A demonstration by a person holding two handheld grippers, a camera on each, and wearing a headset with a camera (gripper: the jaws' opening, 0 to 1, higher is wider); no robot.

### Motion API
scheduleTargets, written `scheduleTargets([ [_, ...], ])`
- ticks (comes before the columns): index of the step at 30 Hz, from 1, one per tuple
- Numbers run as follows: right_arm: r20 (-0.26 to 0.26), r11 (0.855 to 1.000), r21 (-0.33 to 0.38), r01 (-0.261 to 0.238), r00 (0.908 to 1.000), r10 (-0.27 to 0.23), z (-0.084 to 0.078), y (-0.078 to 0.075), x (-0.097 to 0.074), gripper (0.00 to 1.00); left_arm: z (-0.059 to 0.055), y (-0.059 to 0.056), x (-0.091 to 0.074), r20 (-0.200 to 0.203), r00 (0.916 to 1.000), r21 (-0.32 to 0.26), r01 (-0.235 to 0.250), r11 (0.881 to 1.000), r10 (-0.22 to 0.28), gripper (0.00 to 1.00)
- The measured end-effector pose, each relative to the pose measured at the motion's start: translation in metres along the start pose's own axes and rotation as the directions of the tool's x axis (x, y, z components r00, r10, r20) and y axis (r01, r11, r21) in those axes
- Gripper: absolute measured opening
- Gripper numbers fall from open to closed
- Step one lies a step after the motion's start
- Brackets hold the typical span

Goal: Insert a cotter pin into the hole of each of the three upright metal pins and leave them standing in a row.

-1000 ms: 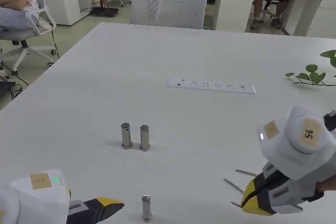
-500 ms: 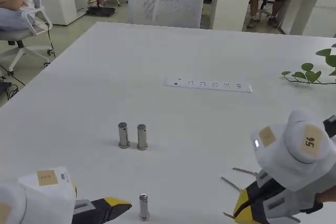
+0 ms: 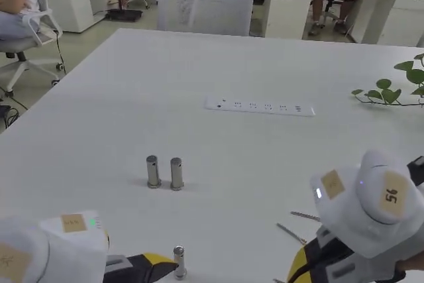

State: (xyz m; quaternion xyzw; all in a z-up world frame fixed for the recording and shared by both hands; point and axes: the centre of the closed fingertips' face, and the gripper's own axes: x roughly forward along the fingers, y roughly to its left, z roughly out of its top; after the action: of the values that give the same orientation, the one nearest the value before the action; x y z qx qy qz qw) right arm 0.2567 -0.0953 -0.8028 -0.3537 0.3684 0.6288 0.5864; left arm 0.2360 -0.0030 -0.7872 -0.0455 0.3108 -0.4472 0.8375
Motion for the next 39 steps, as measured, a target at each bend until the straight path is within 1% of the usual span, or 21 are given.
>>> scheduleTargets([
  [7, 0.014, 1.000, -0.011, 0.018, 0.9997, -0.018, 0.005, 0.006, 0.000, 0.02, 0.002, -0.004, 0.004, 0.003, 0.9997, -0.009, 0.022, 1.000, -0.022, 0.60],
  [11, 0.023, 0.999, -0.018, 0.028, 0.9994, -0.027, 0.009, 0.009, 0.000, 0.02, 0.004, -0.006, 0.007, 0.010, 0.9993, -0.028, 0.038, 0.999, -0.037, 0.58],
  [14, 0.029, 0.999, -0.021, 0.036, 0.9989, -0.036, 0.011, 0.011, 0.000, 0.02, 0.006, -0.009, 0.008, 0.024, 0.9982, -0.050, 0.057, 0.997, -0.056, 0.55],
  [17, 0.032, 0.999, -0.023, 0.040, 0.9987, -0.040, 0.012, 0.013, 0.001, 0.02, 0.007, -0.010, 0.011, 0.025, 0.9973, -0.058, 0.070, 0.996, -0.068, 0.53],
  [21, 0.035, 0.999, -0.022, 0.044, 0.9985, -0.043, 0.013, 0.016, 0.002, 0.02, 0.007, -0.013, 0.014, 0.021, 0.9964, -0.062, 0.084, 0.995, -0.082, 0.50],
  [24, 0.042, 0.999, -0.017, 0.048, 0.9980, -0.047, 0.015, 0.019, 0.003, 0.02, 0.007, -0.017, 0.017, 0.013, 0.9949, -0.066, 0.101, 0.993, -0.100, 0.47],
  [31, 0.044, 0.998, -0.017, 0.064, 0.9970, -0.063, 0.016, 0.024, 0.006, 0.02, 0.008, -0.022, 0.022, 0.006, 0.9929, -0.060, 0.119, 0.991, -0.118, 0.45],
  [39, 0.055, 0.996, -0.004, 0.094, 0.9941, -0.093, 0.019, 0.029, 0.011, 0.02, 0.008, -0.024, 0.025, -0.001, 0.9914, -0.056, 0.131, 0.990, -0.131, 0.41],
])
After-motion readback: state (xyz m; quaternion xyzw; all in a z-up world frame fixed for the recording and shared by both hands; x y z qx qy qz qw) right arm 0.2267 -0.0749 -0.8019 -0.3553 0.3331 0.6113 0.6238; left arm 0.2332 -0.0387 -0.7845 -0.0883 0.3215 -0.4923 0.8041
